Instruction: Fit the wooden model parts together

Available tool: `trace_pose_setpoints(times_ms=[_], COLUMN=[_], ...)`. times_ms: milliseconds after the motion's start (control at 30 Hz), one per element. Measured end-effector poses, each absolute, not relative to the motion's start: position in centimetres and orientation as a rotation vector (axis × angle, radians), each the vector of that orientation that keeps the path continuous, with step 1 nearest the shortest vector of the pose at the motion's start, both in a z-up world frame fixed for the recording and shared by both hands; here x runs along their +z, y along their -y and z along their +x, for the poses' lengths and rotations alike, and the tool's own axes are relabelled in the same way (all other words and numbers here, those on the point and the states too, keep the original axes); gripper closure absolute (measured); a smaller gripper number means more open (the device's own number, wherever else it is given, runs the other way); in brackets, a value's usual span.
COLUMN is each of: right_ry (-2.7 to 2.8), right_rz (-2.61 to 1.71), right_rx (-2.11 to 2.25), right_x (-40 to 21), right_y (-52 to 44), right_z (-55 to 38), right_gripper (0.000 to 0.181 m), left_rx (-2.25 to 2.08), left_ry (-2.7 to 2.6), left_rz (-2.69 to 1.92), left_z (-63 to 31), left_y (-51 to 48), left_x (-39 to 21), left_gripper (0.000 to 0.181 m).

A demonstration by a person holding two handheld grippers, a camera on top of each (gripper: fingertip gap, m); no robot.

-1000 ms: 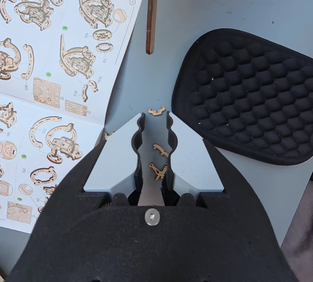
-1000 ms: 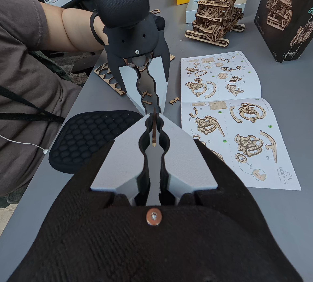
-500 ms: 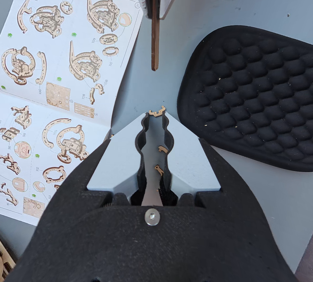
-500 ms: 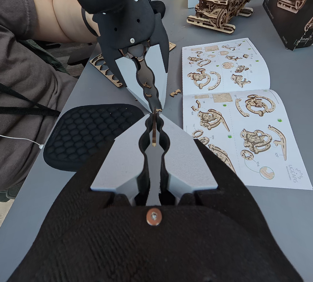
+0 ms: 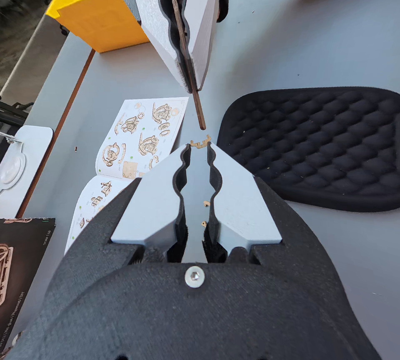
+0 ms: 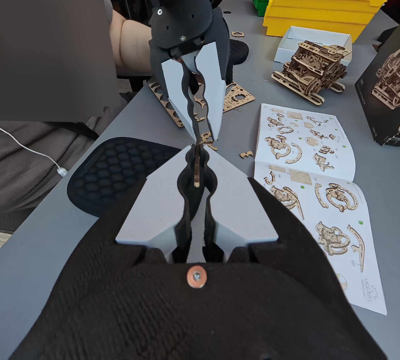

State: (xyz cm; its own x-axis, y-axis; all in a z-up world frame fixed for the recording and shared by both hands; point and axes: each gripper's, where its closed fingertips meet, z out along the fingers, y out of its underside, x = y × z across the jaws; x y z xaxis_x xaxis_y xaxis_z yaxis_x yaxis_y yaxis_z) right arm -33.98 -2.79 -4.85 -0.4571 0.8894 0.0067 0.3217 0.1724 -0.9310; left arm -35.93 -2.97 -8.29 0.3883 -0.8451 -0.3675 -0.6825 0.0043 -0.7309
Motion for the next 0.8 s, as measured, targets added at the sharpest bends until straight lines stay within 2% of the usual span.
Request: trace_pose_setpoints(times_ms=[33,267,800], right_ry=[1.892,1.948,1.883], right_rz=[-1.112,-1.009,-0.975], right_rx=[1.234,1.172,1.319], right_x=[-4.8,-4.1,-2.3], right_y=[2.9,4.3,5.1], right_z=[-34.0,-33.7,-33.6], right_gripper=[0.181,0.181,0.18], left_rx=[-0.254,-0.44,-0.586], left_ry=[-1.348,-1.313,-1.249], left_rz=[-1.721,-1.66,-1.639], left_z=[-35.7,-34.7,-34.5], left_y=[3.4,5.3,5.8], left_x=[-8.0,-5.9,-4.4], left_gripper=[0.168,0.169,0.169])
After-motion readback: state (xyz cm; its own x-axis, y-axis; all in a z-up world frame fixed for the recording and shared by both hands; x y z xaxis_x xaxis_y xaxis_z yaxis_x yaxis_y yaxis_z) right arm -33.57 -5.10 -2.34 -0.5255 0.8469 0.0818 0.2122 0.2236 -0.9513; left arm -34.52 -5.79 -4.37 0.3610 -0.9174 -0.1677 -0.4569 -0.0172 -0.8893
